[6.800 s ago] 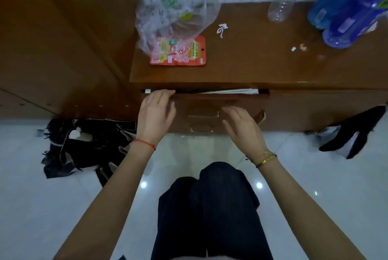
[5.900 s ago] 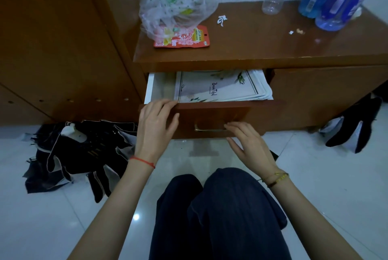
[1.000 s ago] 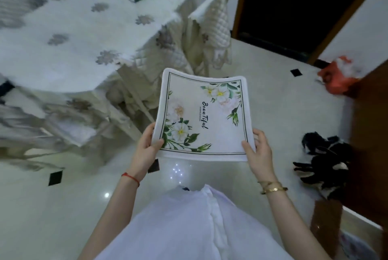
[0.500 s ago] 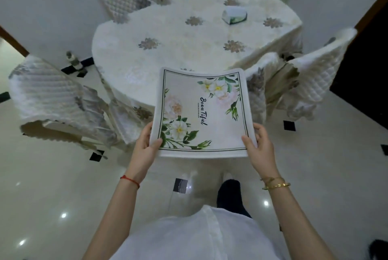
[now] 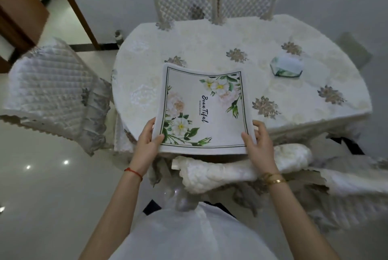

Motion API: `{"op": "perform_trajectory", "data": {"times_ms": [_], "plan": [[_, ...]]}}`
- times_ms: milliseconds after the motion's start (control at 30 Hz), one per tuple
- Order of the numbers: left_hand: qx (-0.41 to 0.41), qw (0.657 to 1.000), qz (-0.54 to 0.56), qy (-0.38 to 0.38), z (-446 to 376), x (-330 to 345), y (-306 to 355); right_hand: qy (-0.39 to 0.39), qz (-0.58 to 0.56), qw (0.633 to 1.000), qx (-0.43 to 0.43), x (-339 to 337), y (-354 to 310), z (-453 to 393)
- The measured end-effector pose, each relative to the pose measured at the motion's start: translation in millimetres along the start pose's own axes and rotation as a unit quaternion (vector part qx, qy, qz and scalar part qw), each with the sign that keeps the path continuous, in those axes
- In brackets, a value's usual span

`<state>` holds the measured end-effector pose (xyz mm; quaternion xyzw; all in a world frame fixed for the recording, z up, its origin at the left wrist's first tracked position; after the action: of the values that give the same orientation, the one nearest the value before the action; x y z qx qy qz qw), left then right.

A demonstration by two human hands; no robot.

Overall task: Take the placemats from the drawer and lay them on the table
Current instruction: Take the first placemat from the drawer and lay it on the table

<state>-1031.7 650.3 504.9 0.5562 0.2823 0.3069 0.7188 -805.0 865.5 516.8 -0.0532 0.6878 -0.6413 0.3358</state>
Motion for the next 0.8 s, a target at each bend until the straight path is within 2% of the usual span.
{"op": "perform_trajectory", "data": {"times_ms": [367,600,800], "plan": [[-0.066,0.993,-0.071,0.061,-98,59,-33,-0.079,0.055,0.992,0.086,12,55,-141],[-0.112,0.988,-0.089,0.051,-128,84,-63,-0.092,0.095,0.983,0.124,25,97,-173],[-0.140,0.978,-0.111,0.110,-127,80,-91,-0.081,0.105,0.977,0.167,27,123,-180]]}}
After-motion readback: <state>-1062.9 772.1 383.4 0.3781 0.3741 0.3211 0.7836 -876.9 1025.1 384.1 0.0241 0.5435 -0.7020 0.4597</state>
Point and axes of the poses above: each hand's wrist, its own z-axis away from the middle knuckle, its own x-axis out of the palm, y = z × x, the point moved 5 cm from there along -z, towards the middle knuckle
